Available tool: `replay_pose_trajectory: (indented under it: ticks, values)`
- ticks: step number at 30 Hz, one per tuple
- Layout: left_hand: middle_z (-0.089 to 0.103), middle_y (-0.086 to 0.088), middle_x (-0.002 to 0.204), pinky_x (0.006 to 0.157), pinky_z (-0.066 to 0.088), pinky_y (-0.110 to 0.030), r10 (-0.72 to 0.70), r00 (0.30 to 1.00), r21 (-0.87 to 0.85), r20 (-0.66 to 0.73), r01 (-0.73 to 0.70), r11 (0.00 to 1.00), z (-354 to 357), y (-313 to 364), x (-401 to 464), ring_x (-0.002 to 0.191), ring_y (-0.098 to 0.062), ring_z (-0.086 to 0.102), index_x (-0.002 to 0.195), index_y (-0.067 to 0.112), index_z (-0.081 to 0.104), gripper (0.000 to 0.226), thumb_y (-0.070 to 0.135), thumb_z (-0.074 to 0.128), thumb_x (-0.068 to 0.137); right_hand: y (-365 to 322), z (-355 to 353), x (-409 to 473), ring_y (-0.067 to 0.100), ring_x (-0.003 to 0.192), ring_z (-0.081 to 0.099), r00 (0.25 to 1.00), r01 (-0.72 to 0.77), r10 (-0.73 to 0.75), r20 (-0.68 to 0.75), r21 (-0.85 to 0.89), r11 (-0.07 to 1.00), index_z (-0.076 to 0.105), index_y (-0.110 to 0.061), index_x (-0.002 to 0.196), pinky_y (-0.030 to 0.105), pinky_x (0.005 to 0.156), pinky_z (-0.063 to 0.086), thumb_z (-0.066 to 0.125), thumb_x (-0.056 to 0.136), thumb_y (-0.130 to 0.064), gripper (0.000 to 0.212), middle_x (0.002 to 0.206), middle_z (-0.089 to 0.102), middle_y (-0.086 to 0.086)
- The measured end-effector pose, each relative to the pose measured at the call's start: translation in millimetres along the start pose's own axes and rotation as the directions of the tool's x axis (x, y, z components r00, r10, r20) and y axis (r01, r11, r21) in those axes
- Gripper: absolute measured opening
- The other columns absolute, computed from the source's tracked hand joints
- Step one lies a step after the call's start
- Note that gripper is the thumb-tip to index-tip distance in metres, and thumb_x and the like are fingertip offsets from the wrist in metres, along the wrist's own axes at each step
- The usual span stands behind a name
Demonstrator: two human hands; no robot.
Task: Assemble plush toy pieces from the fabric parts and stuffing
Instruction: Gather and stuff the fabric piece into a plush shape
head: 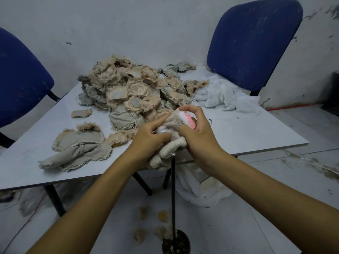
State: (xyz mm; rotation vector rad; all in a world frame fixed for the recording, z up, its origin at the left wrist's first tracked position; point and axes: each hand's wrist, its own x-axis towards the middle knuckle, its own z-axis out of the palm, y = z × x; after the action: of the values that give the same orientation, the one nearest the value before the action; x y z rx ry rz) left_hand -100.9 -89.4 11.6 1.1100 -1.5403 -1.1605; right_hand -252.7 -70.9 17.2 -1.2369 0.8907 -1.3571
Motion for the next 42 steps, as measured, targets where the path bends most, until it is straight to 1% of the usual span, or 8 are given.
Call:
replay_pose_trajectory:
  ticks: [6,13,19,22,28,35,39,42]
  values:
    - [0.068,0.009,0.125,0.099,0.052,-0.037,0.243,0.933,0.375,-0.265,-0.133,0.917,8.9,-4.5,-2.3,0.115,-0.005,0.062,0.127,0.03,0.067,0.048,0.007,0.063,0.085,5.3,5.9,-1.4,0.014,0.076,0.068,0.999,0.014,-0.015,0.052,0.026,1.0,0.057,-0.027,0.106,0.025,0.059,0.053,0.054,0.078,-0.003,0.037,0.104,0.065,0.012]
    - [0.07,-0.013,0.118,0.081,0.057,-0.033,-0.122,0.992,-0.355,0.034,0.126,0.926,-4.6,6.7,0.3,0.105,-0.026,0.069,0.118,0.021,0.07,0.044,-0.002,0.059,0.082,-1.8,-4.8,4.6,0.016,0.064,0.059,0.997,-0.02,0.017,0.075,0.033,0.999,0.053,-0.029,0.117,0.03,0.053,0.048,0.05,0.073,0.002,0.054,0.104,0.061,0.018]
    - [0.072,0.003,0.084,0.051,0.052,-0.025,0.04,0.939,-0.018,-0.341,-0.049,0.999,10.8,6.1,-2.5,0.067,-0.01,0.07,0.09,0.033,0.072,0.045,0.002,0.06,0.059,3.4,8.3,-9.3,0.025,0.09,0.068,0.983,0.138,-0.121,0.139,-0.123,0.983,0.056,-0.025,0.114,0.043,0.073,0.06,0.046,0.08,0.012,0.051,0.11,0.064,0.012]
    - [0.073,0.012,0.096,0.068,0.057,-0.029,0.149,0.943,0.207,-0.297,-0.089,0.974,11.7,4.0,-4.7,0.086,-0.01,0.07,0.1,0.038,0.071,0.046,0.008,0.059,0.067,1.6,6.8,-6.0,0.023,0.089,0.069,0.99,0.099,-0.092,0.104,-0.059,0.993,0.055,-0.025,0.114,0.039,0.074,0.06,0.046,0.082,0.013,0.05,0.11,0.064,0.013]
    - [0.069,-0.016,0.118,0.077,0.058,-0.034,-0.129,0.992,-0.358,0.003,0.121,0.926,-4.5,9.5,0.5,0.1,-0.026,0.069,0.112,0.019,0.071,0.046,-0.01,0.057,0.08,-6.5,-3.1,-0.3,0.012,0.067,0.063,0.991,0.05,-0.04,0.129,-0.074,0.996,0.052,-0.027,0.121,0.028,0.056,0.051,0.045,0.08,0.013,0.058,0.105,0.061,0.015]
    - [0.068,0.009,0.099,0.072,0.049,-0.029,0.366,0.878,0.518,-0.309,-0.167,0.839,14.1,11.0,-6.1,0.09,-0.013,0.062,0.111,0.035,0.064,0.038,0.01,0.057,0.083,-9.4,5.1,-4.2,0.003,0.076,0.065,0.979,0.157,-0.145,0.144,-0.071,0.985,0.056,-0.022,0.115,0.019,0.061,0.052,0.045,0.08,0.013,0.051,0.096,0.064,-0.002]
    - [0.064,-0.004,0.128,0.089,0.049,-0.031,-0.047,0.998,-0.014,0.046,0.048,0.999,1.1,15.9,-3.3,0.115,-0.021,0.062,0.134,0.026,0.059,0.054,0.003,0.054,0.085,-16.8,-5.3,2.5,0.01,0.059,0.053,0.993,0.042,-0.038,0.116,-0.039,0.998,0.052,-0.025,0.121,0.025,0.05,0.044,0.043,0.079,0.014,0.058,0.096,0.053,0.011]
    - [0.069,0.002,0.118,0.087,0.055,-0.035,0.044,0.999,0.055,0.022,-0.045,0.997,-5.3,14.4,-4.7,0.106,-0.012,0.066,0.125,0.031,0.064,0.057,0.003,0.066,0.076,-17.9,-10.9,1.9,0.014,0.063,0.055,0.988,0.028,-0.028,0.151,0.005,1.0,0.053,-0.026,0.122,0.027,0.052,0.044,0.047,0.071,0.007,0.061,0.101,0.054,0.01]
